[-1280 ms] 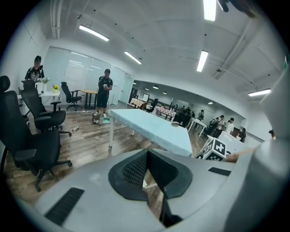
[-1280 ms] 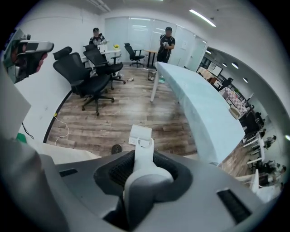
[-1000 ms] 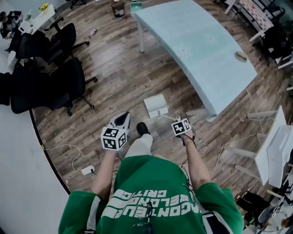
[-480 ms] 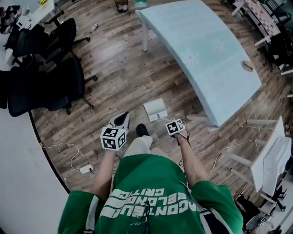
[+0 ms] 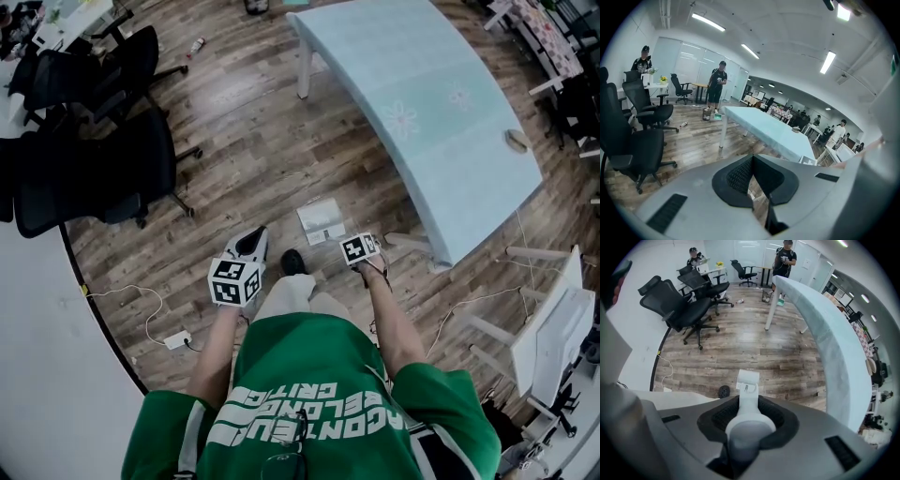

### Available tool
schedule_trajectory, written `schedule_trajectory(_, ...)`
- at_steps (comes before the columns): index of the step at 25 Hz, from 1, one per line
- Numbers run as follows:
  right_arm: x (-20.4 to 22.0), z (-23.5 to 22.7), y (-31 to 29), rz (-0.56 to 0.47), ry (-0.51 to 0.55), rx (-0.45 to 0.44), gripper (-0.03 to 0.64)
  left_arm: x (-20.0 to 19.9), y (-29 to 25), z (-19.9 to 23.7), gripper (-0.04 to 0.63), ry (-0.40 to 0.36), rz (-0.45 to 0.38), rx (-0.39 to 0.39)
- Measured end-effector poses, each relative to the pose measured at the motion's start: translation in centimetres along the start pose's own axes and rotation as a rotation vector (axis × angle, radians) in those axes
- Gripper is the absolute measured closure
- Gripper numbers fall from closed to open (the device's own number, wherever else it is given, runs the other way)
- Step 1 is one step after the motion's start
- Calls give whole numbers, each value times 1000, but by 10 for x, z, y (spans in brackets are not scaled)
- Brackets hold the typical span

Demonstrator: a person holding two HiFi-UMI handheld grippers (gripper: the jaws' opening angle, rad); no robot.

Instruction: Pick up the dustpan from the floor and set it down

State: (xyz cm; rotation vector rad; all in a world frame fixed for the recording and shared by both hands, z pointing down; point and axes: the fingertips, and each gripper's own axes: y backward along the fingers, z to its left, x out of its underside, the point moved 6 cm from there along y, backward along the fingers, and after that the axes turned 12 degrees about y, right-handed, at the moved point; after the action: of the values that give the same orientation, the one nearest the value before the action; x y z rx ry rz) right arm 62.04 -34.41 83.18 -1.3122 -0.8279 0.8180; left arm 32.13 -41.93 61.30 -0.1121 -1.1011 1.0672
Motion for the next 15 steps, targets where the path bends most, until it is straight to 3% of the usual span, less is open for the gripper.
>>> schedule_trajectory(8, -13, -14, 13, -62, -103, -72, 492, 0, -6, -1, 595, 12, 1, 11)
schedule_trajectory(15, -5, -20, 46, -138, -132, -113, 462, -6, -12, -14, 595, -8, -14, 22)
